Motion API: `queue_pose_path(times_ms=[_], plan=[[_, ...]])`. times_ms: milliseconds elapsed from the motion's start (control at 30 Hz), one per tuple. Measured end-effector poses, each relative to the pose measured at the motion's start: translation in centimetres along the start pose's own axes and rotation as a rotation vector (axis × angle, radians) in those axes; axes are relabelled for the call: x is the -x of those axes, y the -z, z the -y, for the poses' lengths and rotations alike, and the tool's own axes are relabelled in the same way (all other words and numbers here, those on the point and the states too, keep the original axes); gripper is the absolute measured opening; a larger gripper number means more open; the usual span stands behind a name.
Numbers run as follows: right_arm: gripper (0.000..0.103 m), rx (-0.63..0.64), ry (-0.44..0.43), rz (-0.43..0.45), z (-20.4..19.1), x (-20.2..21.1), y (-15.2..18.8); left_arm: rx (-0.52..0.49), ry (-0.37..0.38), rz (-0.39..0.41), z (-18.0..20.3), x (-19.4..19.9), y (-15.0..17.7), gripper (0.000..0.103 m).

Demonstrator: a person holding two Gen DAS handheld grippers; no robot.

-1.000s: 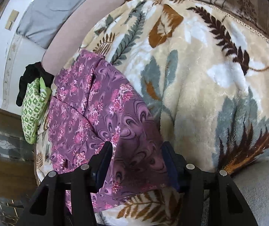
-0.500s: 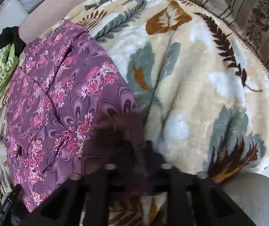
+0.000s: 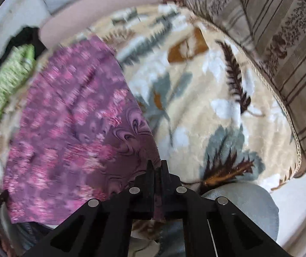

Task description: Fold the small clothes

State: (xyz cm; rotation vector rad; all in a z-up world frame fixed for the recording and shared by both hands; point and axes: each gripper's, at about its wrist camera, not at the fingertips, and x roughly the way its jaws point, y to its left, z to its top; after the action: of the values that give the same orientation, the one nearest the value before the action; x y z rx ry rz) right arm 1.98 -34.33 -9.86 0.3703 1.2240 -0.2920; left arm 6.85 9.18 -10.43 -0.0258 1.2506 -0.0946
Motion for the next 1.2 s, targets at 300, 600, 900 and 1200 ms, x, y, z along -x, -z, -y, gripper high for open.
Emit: queue_pose_path(times_ms=[300,600,900,1200], plan=[[0.023,-0.151,-0.135,0.298,3.3,3.6,1.7,0.084,-0.05,0.142,-0.6,1.2,1.7,0.018],[0.087,-0.087,-0.266,0.542,1.5,7.6,3.8,0.012,-0.147,0.423,3.6,9.9,1.3,0.069],[0.087,-0.007,-0.277,0.588,-0.5,8.0,4.8,-0.058,-0.178,0.479,7.3,14.6,1.8,0.069],[0.087,0.052,-0.327,0.521,-2.7,8.7,6.2,-0.078,-0.175,0.521,8.4,16.6,2.2,0.069]])
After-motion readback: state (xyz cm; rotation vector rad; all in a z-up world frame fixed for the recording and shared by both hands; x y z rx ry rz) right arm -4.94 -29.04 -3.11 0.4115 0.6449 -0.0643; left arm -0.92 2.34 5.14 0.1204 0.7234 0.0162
